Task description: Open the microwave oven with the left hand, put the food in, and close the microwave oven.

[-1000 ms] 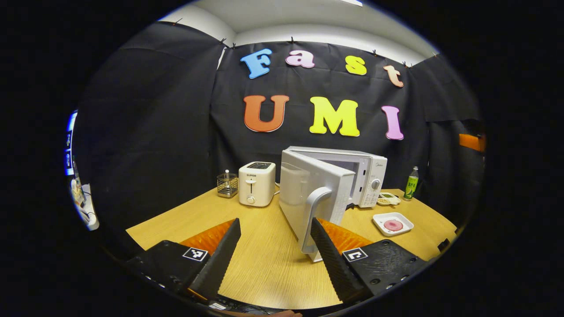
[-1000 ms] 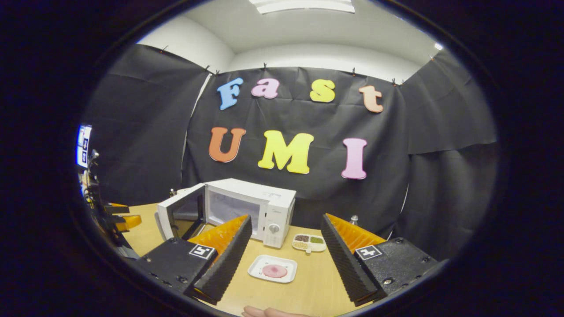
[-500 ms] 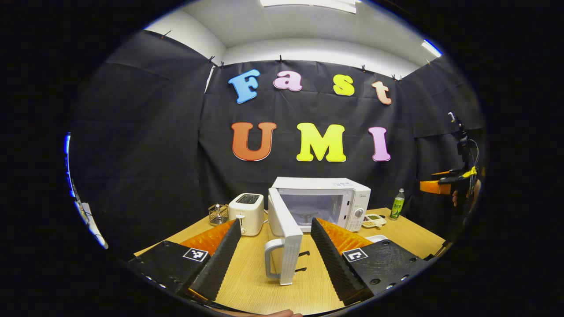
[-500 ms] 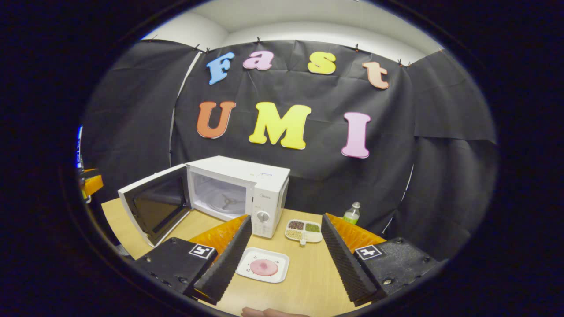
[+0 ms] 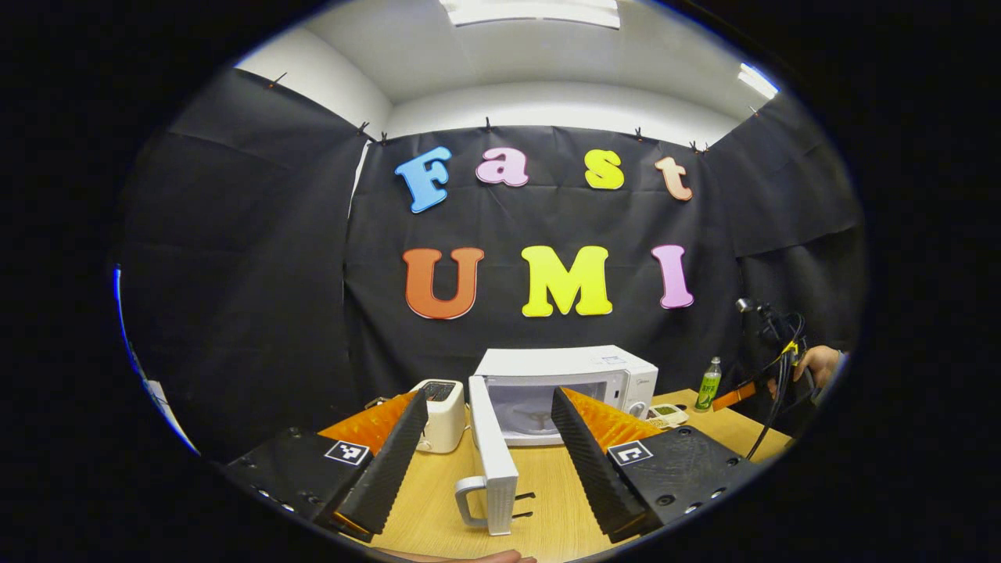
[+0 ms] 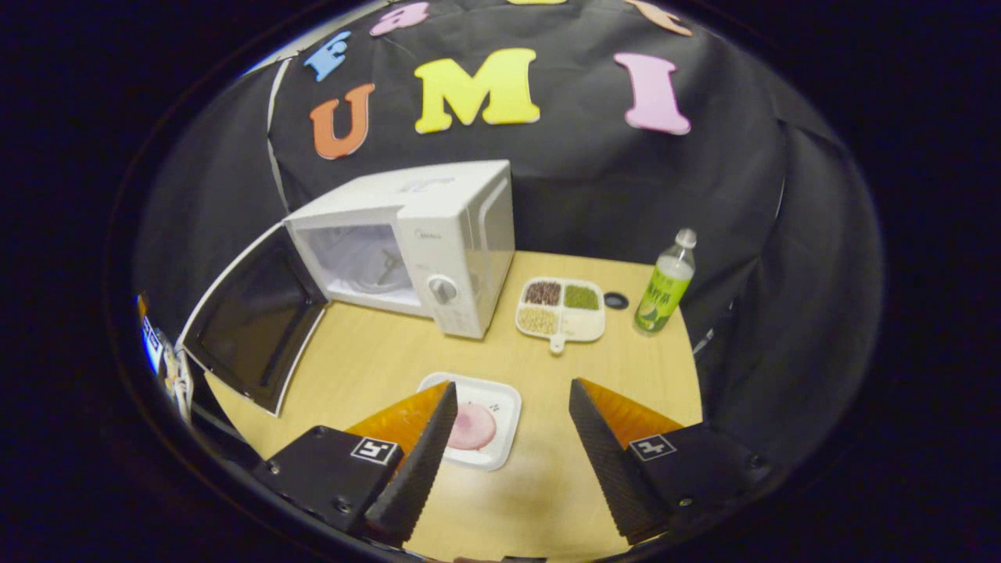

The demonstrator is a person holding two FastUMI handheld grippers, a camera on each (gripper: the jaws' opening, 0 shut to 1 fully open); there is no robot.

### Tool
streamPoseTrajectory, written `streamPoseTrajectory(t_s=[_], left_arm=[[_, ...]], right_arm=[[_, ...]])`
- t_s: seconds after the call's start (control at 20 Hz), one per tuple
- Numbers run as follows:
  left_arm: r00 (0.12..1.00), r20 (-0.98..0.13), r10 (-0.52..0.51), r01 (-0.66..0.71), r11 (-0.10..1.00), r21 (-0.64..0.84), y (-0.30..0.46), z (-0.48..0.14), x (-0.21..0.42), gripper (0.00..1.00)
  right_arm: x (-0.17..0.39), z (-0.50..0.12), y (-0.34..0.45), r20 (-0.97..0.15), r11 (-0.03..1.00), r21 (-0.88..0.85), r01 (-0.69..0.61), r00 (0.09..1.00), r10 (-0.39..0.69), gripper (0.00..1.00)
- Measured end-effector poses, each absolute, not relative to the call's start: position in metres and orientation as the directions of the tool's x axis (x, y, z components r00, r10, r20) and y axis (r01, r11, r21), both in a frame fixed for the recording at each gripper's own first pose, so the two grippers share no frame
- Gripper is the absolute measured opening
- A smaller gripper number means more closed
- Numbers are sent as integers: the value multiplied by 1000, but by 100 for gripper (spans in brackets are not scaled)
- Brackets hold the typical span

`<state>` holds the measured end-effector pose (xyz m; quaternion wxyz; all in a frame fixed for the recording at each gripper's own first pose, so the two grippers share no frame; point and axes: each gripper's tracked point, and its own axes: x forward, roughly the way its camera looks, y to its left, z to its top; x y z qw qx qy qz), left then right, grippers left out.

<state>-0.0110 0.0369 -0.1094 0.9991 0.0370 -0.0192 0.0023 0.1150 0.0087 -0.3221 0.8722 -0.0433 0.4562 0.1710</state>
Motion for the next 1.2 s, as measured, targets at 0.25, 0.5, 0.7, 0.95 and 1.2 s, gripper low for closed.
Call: streamPoseTrajectory(t_s=[0.25,0.5,0.7,0.95,1.2], left_arm=[[1000,-1,-20,20,996,85,16,-128,5,94],[998,-57,-23,29,993,113,8,-155,13,83],[998,-65,-24,31,993,118,4,-162,15,93],[997,-74,-14,21,995,94,4,-165,12,90],[997,-72,-20,25,997,70,10,-165,5,90]], right_arm=[[109,-410,11,-925,933,237,-270,232,302,70],[107,-450,8,-953,937,272,-219,74,294,64],[89,-474,20,-934,914,357,-192,-92,345,35],[89,-474,18,-893,880,447,-163,-134,429,5],[86,-471,16,-861,859,505,-80,-112,496,4]])
